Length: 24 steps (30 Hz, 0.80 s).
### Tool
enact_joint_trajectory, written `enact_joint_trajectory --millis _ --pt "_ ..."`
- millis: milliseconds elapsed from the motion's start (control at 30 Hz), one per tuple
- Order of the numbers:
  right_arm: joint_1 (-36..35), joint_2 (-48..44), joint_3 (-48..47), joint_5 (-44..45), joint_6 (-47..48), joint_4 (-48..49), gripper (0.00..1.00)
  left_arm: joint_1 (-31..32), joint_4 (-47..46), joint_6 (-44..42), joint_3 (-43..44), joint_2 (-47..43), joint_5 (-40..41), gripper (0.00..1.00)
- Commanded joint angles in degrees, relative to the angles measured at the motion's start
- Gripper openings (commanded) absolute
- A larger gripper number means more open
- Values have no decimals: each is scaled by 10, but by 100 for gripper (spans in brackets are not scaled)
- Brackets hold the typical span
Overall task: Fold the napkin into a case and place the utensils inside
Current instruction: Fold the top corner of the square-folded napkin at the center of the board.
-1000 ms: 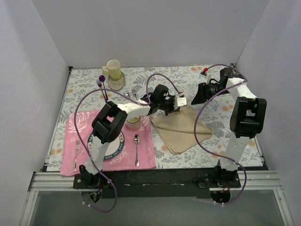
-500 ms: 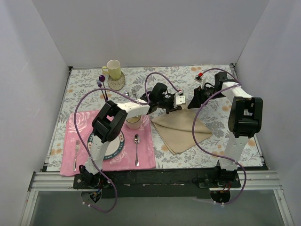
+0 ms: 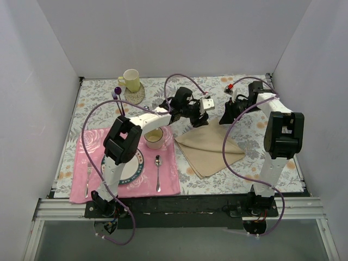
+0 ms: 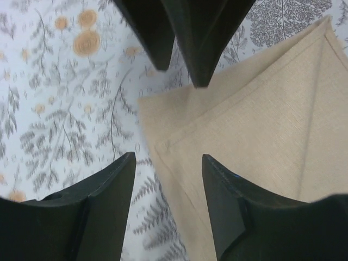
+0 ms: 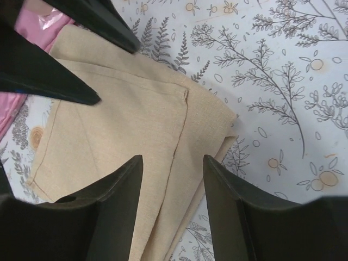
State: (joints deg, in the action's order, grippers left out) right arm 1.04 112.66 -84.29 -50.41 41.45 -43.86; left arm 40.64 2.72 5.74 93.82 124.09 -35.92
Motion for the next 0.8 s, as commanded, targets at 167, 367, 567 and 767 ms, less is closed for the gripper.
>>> enact_joint_trajectory --millis 167,367,567,767 --pt "-63 31 -89 79 13 -29 49 -66 190 243 1 -143 -20 61" --pt "-90 55 -98 110 -6 -39 46 -73 185 330 -53 -196 -42 75" --pt "-104 77 -100 147 -56 -17 51 -101 194 366 -47 -203 -79 98" --pt "-108 103 -124 130 -76 -28 50 -108 193 379 -34 -199 -98 98"
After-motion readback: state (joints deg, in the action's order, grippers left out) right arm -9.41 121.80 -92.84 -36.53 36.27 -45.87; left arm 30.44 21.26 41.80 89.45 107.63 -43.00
